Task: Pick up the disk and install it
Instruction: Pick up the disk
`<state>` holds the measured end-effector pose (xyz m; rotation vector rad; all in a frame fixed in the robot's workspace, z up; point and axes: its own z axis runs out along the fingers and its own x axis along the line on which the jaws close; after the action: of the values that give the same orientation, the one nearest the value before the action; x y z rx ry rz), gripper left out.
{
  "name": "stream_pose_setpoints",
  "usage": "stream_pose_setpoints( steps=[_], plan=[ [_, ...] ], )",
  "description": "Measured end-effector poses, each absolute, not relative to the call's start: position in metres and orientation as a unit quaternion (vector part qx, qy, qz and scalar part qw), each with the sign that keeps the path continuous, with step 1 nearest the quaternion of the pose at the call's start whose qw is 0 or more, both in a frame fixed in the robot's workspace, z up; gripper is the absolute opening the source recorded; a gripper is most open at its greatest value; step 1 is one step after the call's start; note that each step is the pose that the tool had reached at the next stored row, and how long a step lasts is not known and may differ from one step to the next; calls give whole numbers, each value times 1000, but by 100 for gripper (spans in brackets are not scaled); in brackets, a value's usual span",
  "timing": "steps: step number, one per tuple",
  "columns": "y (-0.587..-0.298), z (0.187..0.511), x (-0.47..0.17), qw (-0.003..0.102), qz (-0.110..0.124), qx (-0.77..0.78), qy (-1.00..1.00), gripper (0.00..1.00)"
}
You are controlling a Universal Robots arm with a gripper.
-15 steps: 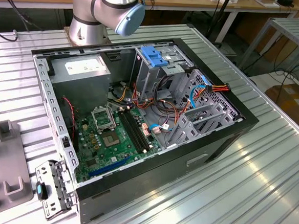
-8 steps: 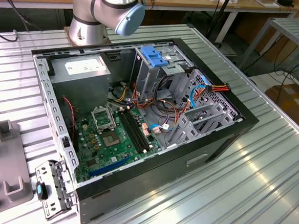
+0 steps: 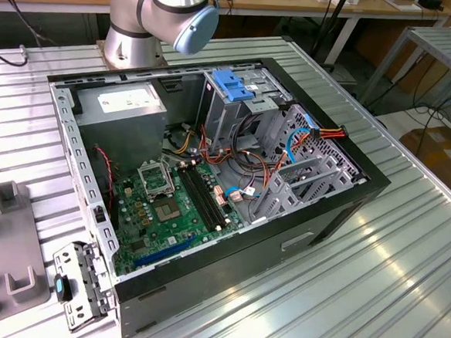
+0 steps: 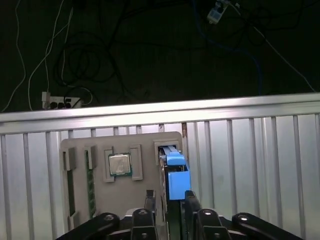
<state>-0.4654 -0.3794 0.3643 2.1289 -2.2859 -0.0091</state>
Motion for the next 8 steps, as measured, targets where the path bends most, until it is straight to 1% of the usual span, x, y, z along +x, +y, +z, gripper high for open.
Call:
stream_pose_setpoints(
  steps=[3, 5, 7, 8],
  plan=[
    [-379, 359, -466, 9, -3, 681, -732, 53],
    [-379, 357, -467, 9, -3, 681, -732, 53],
    [-379, 353, -468, 8, -3, 682, -732, 66],
    [-379, 352, -468, 8, -3, 682, -732, 66]
  ],
)
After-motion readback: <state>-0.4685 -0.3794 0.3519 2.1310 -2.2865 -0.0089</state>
